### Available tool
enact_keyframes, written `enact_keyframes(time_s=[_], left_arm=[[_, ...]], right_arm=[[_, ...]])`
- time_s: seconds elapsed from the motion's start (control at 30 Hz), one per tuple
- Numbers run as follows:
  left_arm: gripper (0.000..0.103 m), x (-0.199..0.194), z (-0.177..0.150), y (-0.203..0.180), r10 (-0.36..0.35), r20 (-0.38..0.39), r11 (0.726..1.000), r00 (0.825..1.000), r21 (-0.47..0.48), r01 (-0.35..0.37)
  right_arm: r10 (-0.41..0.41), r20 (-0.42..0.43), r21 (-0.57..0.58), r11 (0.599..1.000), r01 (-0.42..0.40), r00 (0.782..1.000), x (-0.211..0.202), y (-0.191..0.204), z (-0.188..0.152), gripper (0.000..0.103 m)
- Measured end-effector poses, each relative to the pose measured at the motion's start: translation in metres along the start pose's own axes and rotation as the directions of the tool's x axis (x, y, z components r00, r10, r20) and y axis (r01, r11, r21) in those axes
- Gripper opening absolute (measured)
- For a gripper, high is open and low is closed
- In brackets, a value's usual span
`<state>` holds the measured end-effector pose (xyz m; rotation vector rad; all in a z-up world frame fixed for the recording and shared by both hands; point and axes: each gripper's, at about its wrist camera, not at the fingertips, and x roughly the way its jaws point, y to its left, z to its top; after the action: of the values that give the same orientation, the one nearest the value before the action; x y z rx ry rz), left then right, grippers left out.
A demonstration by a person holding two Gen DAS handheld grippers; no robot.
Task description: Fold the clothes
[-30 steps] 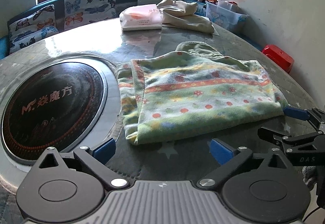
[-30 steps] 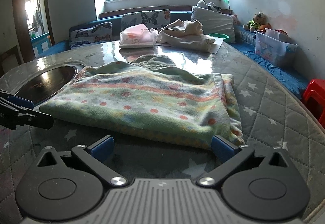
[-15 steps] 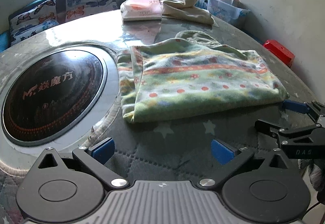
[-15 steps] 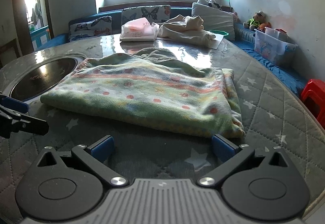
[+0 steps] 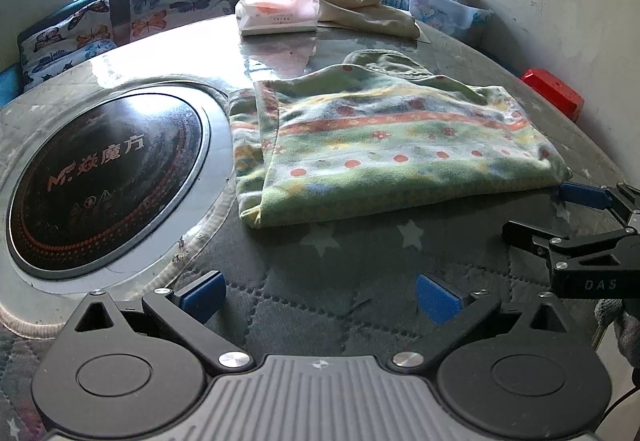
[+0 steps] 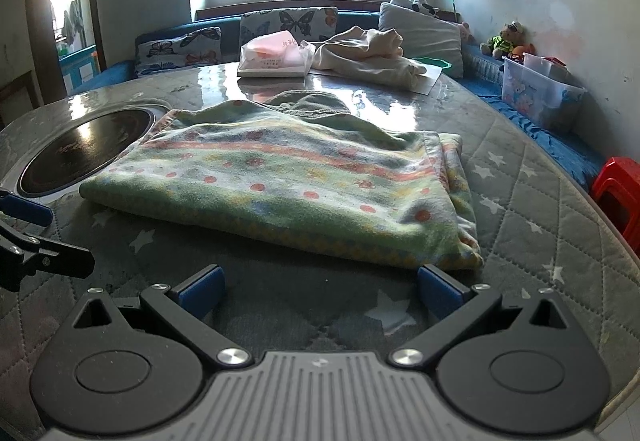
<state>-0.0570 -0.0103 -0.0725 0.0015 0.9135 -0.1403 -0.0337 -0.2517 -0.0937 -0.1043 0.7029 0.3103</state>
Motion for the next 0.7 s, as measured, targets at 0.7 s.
enact_keyframes(time_s=[0.7], left_arm=[[0.103, 0.0055, 0.0019, -0.0098, 0.062, -0.021, 0.998, 0.998, 0.015, -0.062]], right_arm=[[-0.002, 0.019, -0.002, 1.0, 0.002, 1.0, -0.0007, 0.0006, -0.0022, 0.103]])
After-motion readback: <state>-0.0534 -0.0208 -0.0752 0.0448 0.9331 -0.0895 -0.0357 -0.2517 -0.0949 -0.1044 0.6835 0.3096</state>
